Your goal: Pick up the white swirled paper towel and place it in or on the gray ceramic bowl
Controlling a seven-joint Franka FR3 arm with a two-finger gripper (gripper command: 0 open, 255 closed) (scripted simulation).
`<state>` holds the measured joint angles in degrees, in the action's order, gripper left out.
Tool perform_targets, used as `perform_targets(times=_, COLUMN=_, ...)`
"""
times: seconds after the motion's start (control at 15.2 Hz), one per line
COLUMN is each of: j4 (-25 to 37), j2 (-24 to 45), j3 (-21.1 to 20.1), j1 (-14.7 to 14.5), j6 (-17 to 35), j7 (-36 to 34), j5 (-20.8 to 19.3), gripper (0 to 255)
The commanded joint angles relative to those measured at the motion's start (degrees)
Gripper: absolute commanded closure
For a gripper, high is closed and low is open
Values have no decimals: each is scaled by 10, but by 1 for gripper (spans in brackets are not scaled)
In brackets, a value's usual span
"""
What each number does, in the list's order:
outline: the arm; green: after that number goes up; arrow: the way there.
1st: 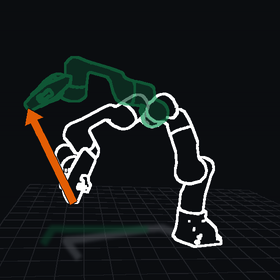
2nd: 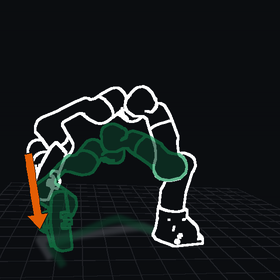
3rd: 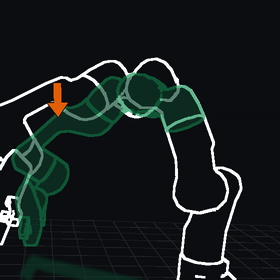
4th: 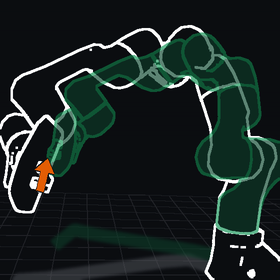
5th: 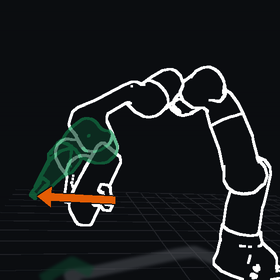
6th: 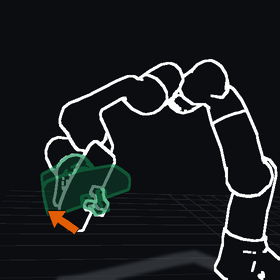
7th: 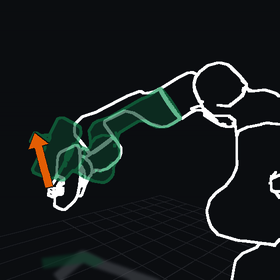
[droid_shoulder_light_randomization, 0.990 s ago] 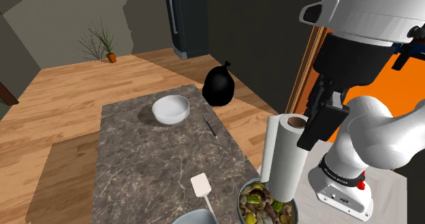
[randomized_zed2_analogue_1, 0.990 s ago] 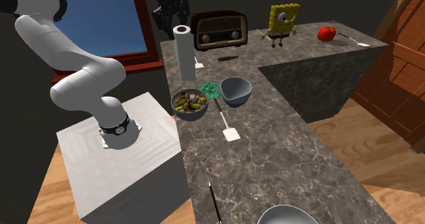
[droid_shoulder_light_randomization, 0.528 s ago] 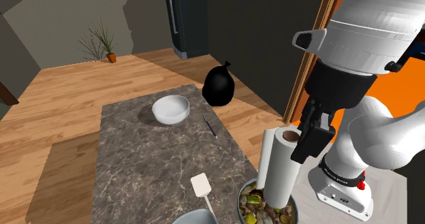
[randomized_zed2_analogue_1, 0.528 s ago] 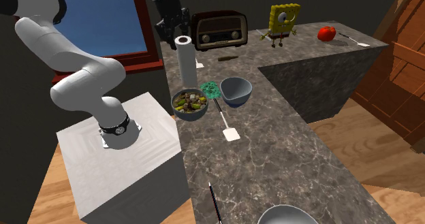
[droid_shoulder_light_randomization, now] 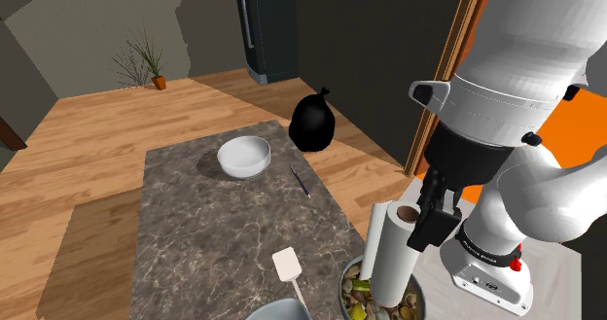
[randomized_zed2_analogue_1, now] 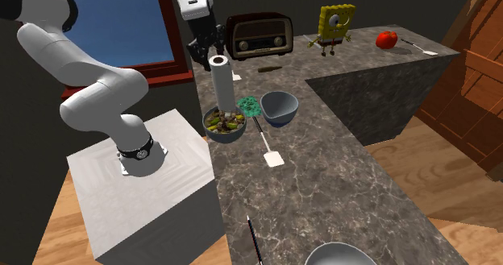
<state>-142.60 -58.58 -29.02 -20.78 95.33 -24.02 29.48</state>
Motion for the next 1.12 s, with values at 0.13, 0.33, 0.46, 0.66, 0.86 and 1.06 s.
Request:
perform_targets(times=0.13, j4=-33, j2=-8, j3=-11, j1=-6, j6=24, j7=4, j5=12, gripper=255)
perform_targets(times=0.33, j4=-60, j2=-13, j3=-22, j1=-11, j6=47, j7=8, j5=23, gripper=255)
perform_targets(times=0.46, j4=-60, j2=-13, j3=-22, j1=-11, j6=47, j7=8, j5=23, gripper=255)
perform_targets(times=0.66, j4=-60, j2=-13, j3=-22, j1=-11, j6=47, j7=8, j5=23, gripper=255)
perform_targets(times=0.86, j4=-60, j2=-13, j3=-22, j1=-11, j6=47, j7=8, j5=23, gripper=255)
perform_targets(times=1.06, j4=-60, j2=-13, j3=-22, j1=-11, j6=47, j7=8, j5=23, gripper=0)
